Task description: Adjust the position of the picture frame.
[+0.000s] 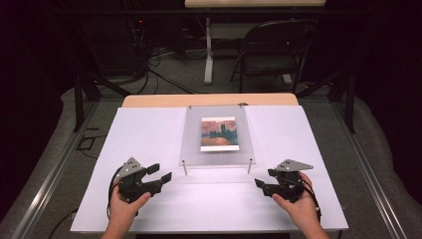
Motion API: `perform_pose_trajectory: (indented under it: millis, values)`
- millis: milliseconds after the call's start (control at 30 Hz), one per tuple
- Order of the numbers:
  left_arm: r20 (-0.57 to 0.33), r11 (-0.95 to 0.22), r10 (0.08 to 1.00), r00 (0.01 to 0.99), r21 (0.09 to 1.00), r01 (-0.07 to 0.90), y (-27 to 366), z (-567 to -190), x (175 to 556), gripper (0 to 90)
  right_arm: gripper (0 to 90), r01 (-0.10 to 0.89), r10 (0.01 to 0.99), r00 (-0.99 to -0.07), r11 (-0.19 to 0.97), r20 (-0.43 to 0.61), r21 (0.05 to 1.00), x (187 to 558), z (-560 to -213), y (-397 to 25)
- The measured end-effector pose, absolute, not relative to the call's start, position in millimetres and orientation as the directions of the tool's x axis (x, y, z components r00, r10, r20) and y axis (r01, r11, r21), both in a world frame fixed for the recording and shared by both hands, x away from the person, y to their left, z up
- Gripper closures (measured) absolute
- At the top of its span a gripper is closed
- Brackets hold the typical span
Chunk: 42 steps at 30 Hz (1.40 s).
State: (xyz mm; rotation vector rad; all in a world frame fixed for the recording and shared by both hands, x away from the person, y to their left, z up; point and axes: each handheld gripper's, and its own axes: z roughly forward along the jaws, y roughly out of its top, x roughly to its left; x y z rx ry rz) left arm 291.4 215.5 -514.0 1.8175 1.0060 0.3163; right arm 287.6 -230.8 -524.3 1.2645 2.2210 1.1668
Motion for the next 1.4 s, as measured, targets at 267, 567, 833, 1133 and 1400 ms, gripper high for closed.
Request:
perform_pose_trajectory:
  millis: [267, 567, 833, 1133, 1400]
  values:
    - [-0.241, -0.131, 0.762, 0.601, 0.852, 0.507, 218.6, -502.7, 302.6, 39.6, 38.1, 0.559, 0.833, -0.544, 0.268, 0.103, 0.784, 294.9, -508.6, -238.8]
    - [-0.212, -0.152, 0.777, 0.593, 0.851, 0.502, 216.3, -480.3, 337.7, 39.2, 39.5, 0.571, 0.837, -0.535, 0.254, 0.119, 0.781, 339.3, -482.3, -250.1]
    - [-0.250, -0.120, 0.792, 0.557, 0.831, 0.543, 208.2, -475.8, 377.8, 37.6, 42.3, 0.589, 0.847, -0.518, 0.252, 0.119, 0.768, 376.4, -478.9, -246.2]
    - [-0.233, -0.152, 0.797, 0.557, 0.815, 0.558, 189.1, -476.2, 408.9, 37.8, 40.1, 0.631, 0.852, -0.501, 0.240, 0.151, 0.738, 414.0, -485.4, -233.0]
    - [-0.266, -0.122, 0.812, 0.520, 0.793, 0.597, 183.4, -483.1, 435.3, 38.1, 39.1, 0.633, 0.862, -0.482, 0.221, 0.155, 0.742, 441.1, -482.5, -225.8]
